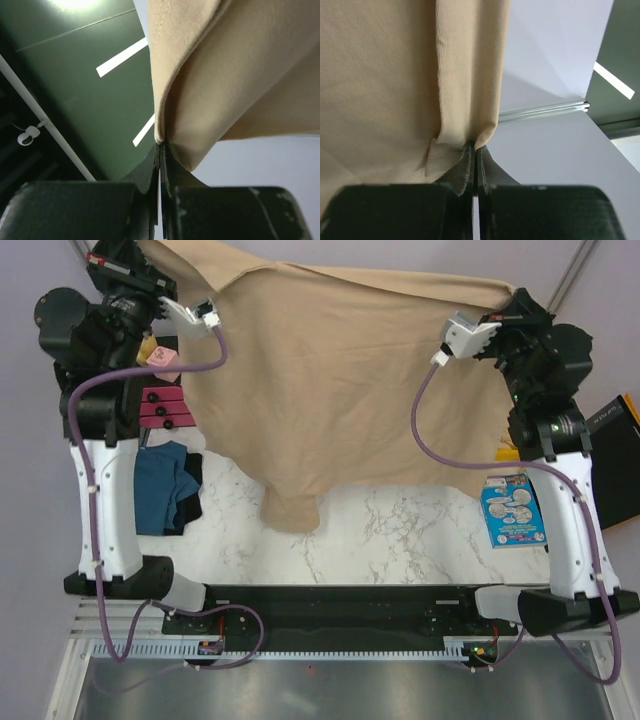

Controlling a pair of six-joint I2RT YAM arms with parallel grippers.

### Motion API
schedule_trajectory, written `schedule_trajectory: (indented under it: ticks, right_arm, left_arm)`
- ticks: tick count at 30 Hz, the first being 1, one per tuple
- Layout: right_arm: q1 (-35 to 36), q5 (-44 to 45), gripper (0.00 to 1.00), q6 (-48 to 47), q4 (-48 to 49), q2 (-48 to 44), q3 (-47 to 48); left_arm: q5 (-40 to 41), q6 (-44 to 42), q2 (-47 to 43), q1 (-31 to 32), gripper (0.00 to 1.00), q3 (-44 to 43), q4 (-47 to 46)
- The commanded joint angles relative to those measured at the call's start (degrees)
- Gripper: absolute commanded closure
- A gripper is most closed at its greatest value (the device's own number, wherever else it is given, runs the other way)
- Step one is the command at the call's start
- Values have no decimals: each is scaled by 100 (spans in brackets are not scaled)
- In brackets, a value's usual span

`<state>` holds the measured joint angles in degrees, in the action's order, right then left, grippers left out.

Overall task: Fold and stack the t-shirts
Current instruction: Flatten the tshirt out

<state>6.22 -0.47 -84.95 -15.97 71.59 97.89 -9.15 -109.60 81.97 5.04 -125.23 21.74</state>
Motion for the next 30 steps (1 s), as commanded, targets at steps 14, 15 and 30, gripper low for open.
schedule_trajectory:
  ticks: [14, 15, 30]
  right_arm:
    - [55, 1496, 100, 480, 2535, 821, 599]
    - [98, 1549, 100, 566, 2389, 900, 896]
    - [178, -612, 100, 954, -2886, 821, 2665]
  left_arm:
    - [309, 34, 1391, -249, 98, -1407, -2154]
    - [273, 357, 1365, -214, 98, -1434, -2147]
    - [-685, 810, -217, -284, 98, -863, 1465]
